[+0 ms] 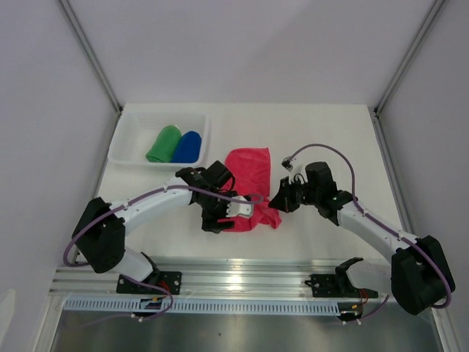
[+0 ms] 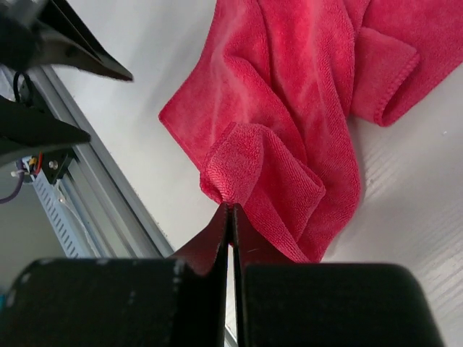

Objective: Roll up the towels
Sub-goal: Flatten the towel

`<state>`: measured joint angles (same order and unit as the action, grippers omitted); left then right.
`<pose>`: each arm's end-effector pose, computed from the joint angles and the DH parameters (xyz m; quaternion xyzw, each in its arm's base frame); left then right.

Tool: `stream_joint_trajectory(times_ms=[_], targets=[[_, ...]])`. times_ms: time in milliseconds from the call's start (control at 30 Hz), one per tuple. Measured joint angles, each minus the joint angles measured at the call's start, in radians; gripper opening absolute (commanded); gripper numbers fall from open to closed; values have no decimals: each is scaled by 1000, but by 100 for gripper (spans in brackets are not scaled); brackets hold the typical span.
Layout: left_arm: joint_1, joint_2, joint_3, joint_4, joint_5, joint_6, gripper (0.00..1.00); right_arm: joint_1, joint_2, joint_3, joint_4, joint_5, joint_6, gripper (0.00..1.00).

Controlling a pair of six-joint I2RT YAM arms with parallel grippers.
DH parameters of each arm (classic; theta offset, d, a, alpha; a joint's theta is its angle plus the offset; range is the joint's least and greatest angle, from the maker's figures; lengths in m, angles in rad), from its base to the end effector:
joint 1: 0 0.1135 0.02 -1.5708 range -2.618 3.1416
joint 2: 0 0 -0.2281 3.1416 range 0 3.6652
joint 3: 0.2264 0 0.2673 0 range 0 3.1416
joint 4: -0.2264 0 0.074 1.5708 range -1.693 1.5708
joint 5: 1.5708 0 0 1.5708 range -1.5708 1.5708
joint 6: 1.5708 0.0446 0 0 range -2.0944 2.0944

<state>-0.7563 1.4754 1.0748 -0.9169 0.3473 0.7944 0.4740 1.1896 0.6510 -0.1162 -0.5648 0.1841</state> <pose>0.2009 -0.2104 0.1820 0.6995 0.6825 -0.1690 0.1277 0.2365 0.1482 0.1751 -0.2463 0.8346 0.3738 0.3211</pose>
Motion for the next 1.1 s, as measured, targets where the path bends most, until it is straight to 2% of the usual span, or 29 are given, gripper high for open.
stream_joint_trajectory(times_ms=[233, 533, 733, 767, 867, 900, 967, 1000, 1100], targets=[[-30, 71, -66, 113, 55, 226, 74, -20, 1, 0, 11, -31, 5, 0], [-15, 206, -89, 149, 52, 491, 74, -24, -26, -12, -23, -38, 23, 0], [-2, 221, -76, 154, 23, 540, 70, -24, -111, -43, -47, -26, 41, 0], [-2, 221, -76, 153, 22, 542, 67, -24, -125, -45, -51, -22, 44, 0], [-2, 224, -72, 152, 23, 545, 35, -25, -154, -47, -59, -13, 45, 0], [-2, 227, -69, 153, 21, 542, 21, -25, -157, -47, -61, -10, 45, 0], [-2, 231, -67, 172, 10, 537, 12, -26, -162, -47, -71, -4, 45, 0], [-2, 232, -67, 180, 1, 537, 2, -27, -164, -47, -76, -1, 45, 0], [-3, 233, -66, 203, -20, 529, 1, -34, -175, -47, -90, 3, 44, 0]])
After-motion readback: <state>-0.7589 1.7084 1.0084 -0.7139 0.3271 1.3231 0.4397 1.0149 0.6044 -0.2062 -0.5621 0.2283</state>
